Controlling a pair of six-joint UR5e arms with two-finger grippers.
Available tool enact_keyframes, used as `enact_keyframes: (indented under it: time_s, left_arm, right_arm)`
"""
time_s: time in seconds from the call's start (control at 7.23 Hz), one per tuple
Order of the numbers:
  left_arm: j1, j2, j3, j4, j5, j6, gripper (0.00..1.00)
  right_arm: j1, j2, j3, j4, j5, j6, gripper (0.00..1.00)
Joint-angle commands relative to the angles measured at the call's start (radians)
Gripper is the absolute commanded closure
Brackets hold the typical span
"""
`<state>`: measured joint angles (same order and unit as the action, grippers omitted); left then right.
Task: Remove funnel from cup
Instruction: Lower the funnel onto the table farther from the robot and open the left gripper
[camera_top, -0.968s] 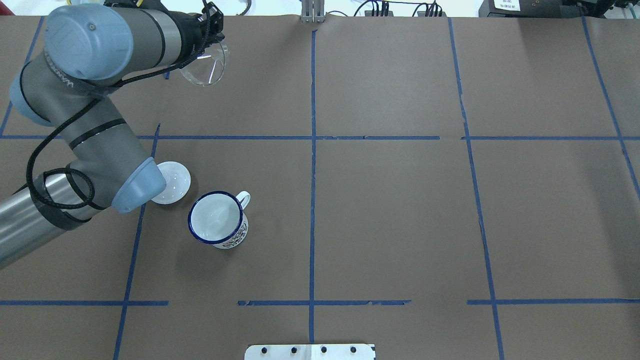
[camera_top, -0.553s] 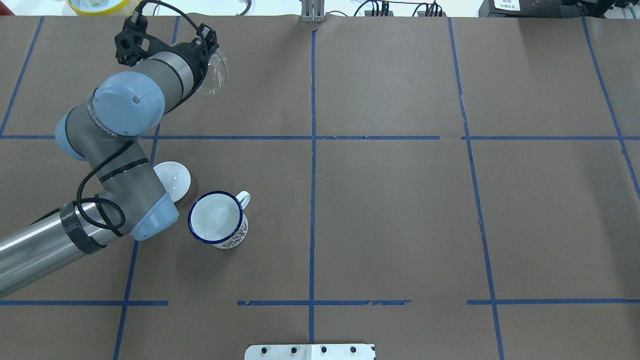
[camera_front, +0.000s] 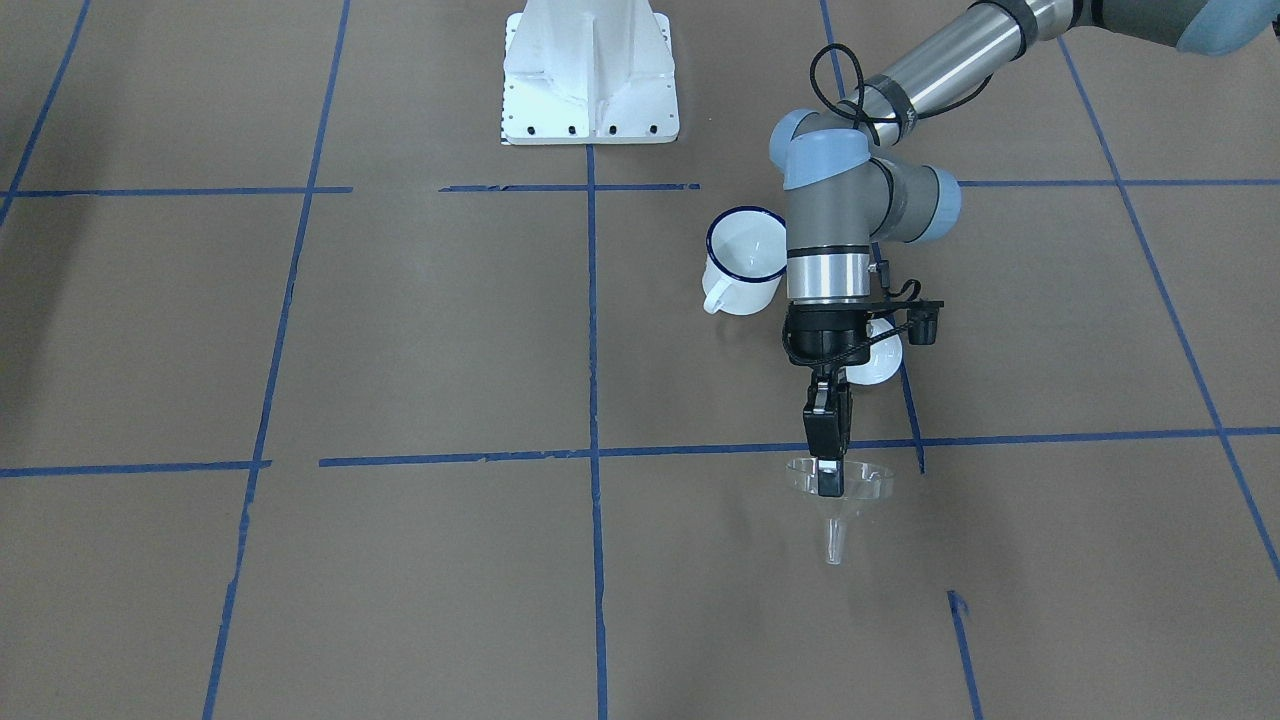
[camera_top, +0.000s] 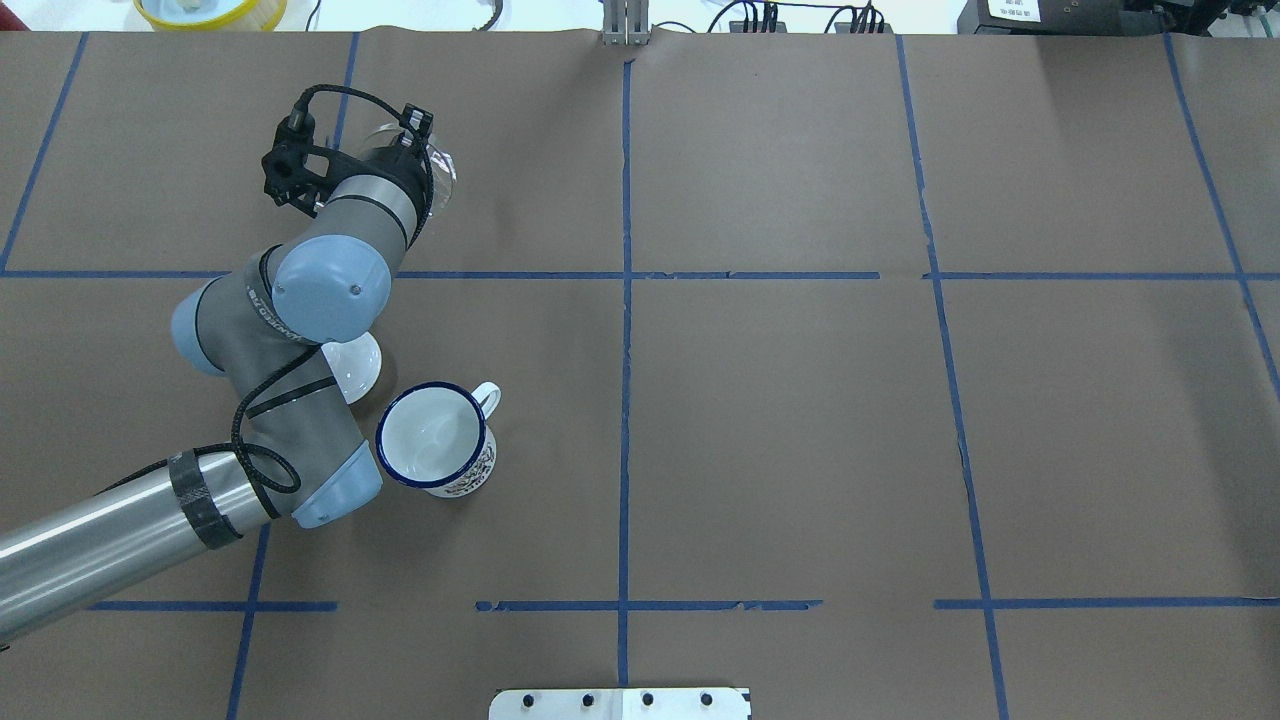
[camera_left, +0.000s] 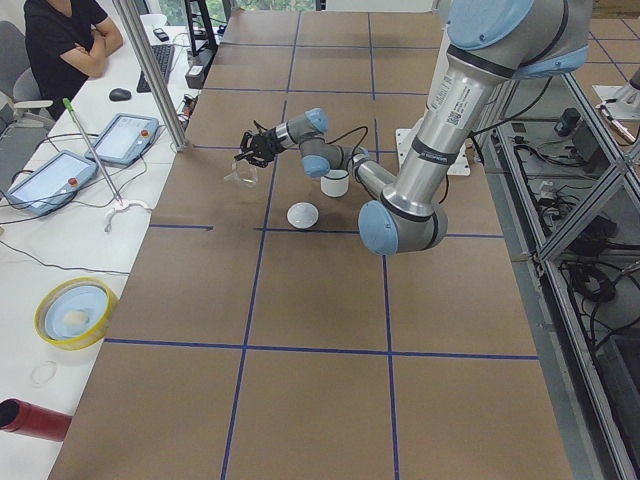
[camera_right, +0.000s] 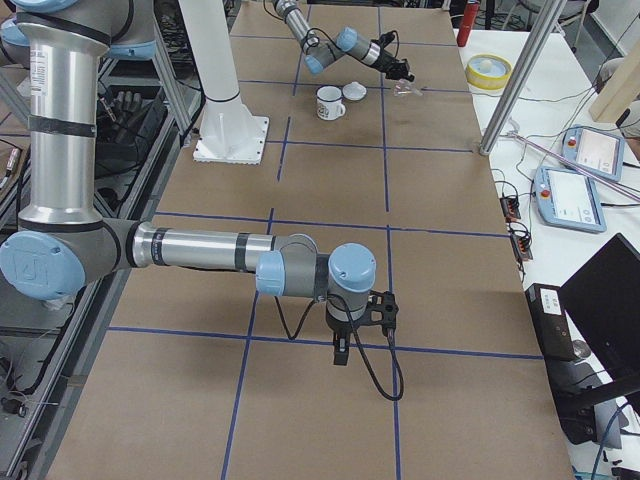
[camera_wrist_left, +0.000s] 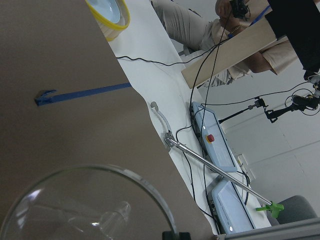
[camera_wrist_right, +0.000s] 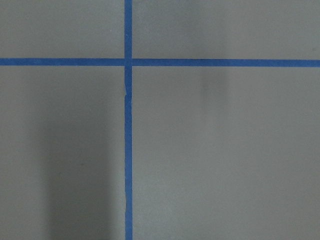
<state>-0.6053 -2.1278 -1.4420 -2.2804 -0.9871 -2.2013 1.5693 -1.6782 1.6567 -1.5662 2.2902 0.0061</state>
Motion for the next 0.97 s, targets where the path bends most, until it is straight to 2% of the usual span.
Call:
enact_keyframes:
  time_s: [0.0,0.83]
  left_arm:
    - [0.009,-0.009,0.055,-0.004,0.022,-0.075,1.00]
    - [0.009,-0.026,0.133,-0.071,0.036,-0.080,1.00]
  right_arm:
    - [0.000,0.000,0.000,0.000,0.000,0.000,0.00]
    - [0.000,0.000,0.000,0.000,0.000,0.000,0.00]
